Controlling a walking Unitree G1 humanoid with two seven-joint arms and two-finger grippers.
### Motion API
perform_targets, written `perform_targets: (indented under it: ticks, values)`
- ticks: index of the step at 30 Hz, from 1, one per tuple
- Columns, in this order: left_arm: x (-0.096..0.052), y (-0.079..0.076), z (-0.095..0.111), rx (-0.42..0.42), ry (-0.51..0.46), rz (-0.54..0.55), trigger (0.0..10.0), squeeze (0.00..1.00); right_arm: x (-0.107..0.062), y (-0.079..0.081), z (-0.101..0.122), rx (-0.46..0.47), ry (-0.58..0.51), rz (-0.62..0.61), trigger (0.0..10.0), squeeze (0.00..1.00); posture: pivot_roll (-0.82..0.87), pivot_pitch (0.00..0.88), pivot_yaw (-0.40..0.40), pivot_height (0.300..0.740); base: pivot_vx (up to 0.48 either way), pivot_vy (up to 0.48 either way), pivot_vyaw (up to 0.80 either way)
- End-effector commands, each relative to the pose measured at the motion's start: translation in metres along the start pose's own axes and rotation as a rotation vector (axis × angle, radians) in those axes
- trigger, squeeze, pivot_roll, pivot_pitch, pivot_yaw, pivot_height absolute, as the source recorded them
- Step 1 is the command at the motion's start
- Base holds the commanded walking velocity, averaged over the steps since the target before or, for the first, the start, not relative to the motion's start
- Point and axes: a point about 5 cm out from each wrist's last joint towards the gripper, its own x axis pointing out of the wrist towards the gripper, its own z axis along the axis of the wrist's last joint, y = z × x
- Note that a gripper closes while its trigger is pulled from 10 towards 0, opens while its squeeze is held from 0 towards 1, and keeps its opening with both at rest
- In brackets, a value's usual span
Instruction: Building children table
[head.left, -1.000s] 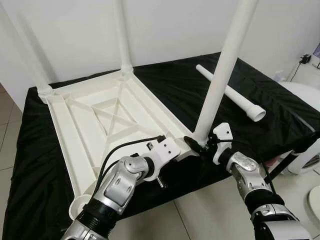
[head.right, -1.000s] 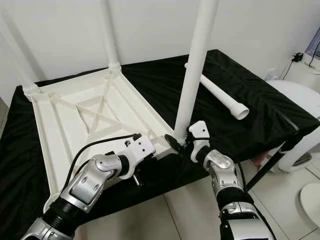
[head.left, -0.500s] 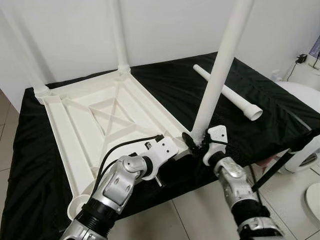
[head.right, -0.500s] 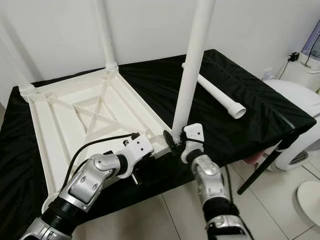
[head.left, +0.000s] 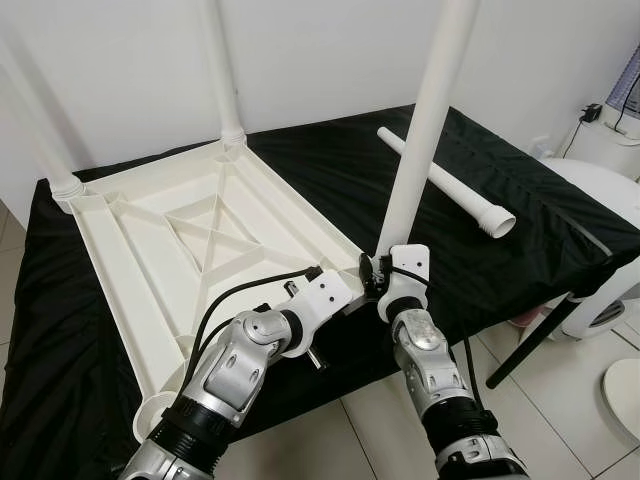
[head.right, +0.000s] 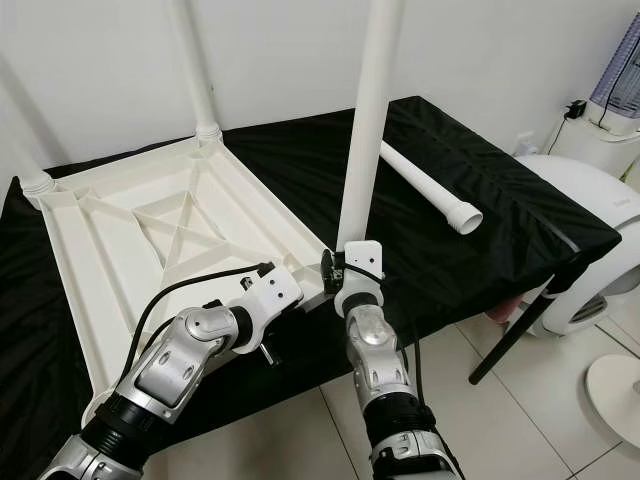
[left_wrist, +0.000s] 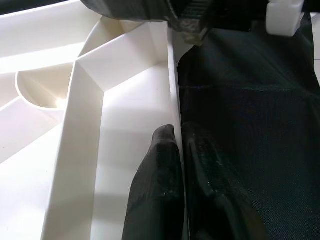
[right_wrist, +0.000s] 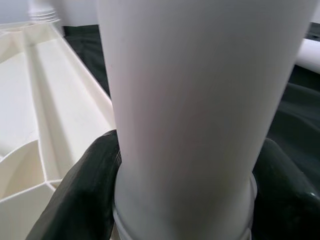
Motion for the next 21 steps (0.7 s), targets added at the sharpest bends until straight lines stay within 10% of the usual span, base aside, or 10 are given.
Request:
perform_targets:
  ticks: [1,10,11,12,13,21]
  values:
    - [0.0023,-0.0078,0.0069,0.022,-0.032,-0.002,10.0,0.00,0.0023,0.0156,0.0050,0.000,0.000,0.009,10.0,0.00,-0.11,0.036,0.033,0.740,0.000,0.000,0.00]
    - [0.0014,-0.0081,0.0062,0.023,-0.029,0.000,10.0,0.00,0.0015,0.0173,0.0072,-0.006,-0.002,-0.026,10.0,0.00,-0.11,0.033,0.028,0.740,0.000,0.000,0.00]
    - [0.0012,-0.0081,0.0059,0.024,-0.029,0.001,10.0,0.00,0.0009,0.0168,0.0072,0.005,-0.003,-0.025,10.0,0.67,-0.11,0.029,0.027,0.740,0.000,0.000,0.00]
    - [0.0012,-0.0081,0.0059,0.024,-0.029,0.001,10.0,0.00,0.0009,0.0168,0.0072,0.005,-0.003,-0.025,10.0,0.67,-0.11,0.029,0.027,0.740,0.000,0.000,0.00]
    - [0.0012,-0.0082,0.0058,0.024,-0.028,0.002,10.0,0.00,-0.0002,0.0179,0.0078,0.023,-0.009,-0.013,10.0,1.00,-0.11,0.027,0.026,0.740,0.000,0.000,0.00]
    - [0.0014,-0.0084,0.0065,0.025,-0.031,0.001,10.0,0.00,-0.0040,0.0167,0.0144,0.032,-0.065,0.042,10.0,1.00,-0.11,0.028,0.028,0.740,0.000,0.000,0.00]
